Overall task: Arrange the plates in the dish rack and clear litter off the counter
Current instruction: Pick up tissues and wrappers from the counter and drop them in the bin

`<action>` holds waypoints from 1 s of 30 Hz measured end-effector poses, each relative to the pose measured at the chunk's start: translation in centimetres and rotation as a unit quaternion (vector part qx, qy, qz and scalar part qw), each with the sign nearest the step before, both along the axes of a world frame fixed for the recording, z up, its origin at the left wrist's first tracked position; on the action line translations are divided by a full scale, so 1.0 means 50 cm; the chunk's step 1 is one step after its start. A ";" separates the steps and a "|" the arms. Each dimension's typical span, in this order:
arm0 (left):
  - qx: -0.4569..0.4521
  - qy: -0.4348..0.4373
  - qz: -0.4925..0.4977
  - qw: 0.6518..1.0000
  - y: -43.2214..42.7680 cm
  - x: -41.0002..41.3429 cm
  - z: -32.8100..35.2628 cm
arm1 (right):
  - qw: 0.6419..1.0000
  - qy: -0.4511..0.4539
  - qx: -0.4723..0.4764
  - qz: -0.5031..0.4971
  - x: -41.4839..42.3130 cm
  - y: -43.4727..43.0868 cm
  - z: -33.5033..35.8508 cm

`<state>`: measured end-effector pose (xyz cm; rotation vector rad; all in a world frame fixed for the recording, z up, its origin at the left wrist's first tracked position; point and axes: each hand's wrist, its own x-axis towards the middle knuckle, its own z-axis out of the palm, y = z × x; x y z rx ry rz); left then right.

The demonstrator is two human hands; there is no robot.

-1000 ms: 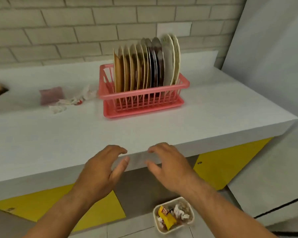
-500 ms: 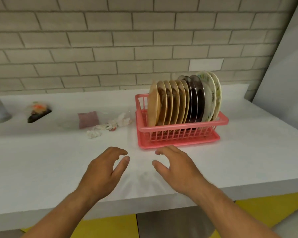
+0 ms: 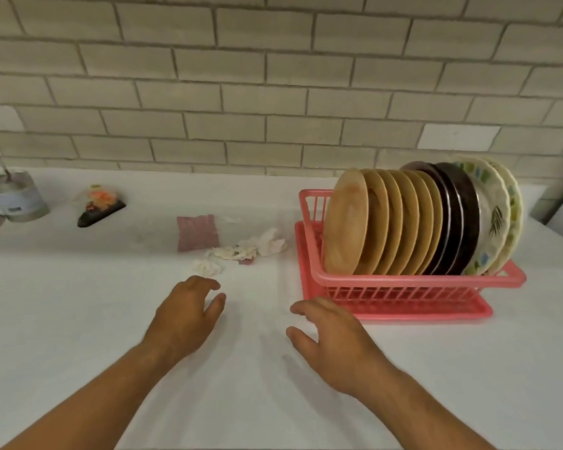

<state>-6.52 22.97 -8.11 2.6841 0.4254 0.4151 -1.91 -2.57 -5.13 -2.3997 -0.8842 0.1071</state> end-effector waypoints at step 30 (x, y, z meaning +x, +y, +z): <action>-0.108 -0.046 -0.120 0.986 0.297 0.179 -0.025 | 0.978 -0.064 -0.179 -0.081 0.275 0.404 -0.052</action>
